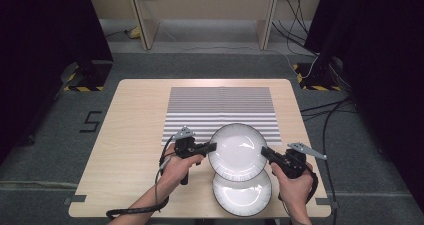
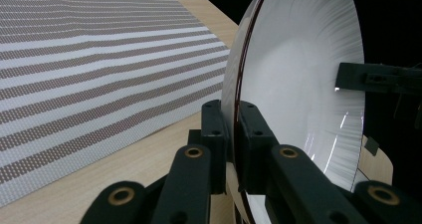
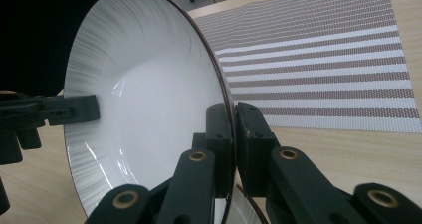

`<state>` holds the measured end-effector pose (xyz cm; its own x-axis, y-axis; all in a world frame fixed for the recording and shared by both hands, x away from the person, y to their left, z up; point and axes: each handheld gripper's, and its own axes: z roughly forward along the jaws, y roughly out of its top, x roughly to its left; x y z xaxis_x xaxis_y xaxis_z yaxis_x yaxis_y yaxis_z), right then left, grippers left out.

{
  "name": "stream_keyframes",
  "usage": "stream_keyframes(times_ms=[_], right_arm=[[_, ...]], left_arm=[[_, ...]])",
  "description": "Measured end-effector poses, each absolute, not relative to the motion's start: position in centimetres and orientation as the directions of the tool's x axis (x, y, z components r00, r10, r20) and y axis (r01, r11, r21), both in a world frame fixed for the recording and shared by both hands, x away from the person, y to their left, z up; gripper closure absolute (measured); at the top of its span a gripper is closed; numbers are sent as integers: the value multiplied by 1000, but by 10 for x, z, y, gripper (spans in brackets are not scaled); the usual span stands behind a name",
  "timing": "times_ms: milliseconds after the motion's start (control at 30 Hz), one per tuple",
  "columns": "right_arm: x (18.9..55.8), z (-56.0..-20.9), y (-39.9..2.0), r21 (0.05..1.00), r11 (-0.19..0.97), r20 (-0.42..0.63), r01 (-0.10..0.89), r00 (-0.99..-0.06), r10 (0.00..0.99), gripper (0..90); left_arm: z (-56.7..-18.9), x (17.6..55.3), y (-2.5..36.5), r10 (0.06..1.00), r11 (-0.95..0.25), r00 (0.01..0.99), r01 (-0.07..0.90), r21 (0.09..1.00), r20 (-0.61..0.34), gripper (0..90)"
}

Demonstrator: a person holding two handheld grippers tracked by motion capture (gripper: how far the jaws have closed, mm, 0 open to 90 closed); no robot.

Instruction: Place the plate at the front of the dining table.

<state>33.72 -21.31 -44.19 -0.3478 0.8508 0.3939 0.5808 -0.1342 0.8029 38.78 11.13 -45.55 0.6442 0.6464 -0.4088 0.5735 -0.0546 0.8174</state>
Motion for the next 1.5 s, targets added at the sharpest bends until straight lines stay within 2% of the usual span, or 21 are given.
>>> stream_keyframes(times_ms=[600,1500], right_arm=[[369,-433,-205,823,-91,334,561,-347,877,846],[402,-425,-203,821,-99,336,562,-336,880,842]], left_arm=[[-448,414,114,669,-25,623,562,827,-404,835],[-432,443,112,689,-29,617,547,837,-380,839]])
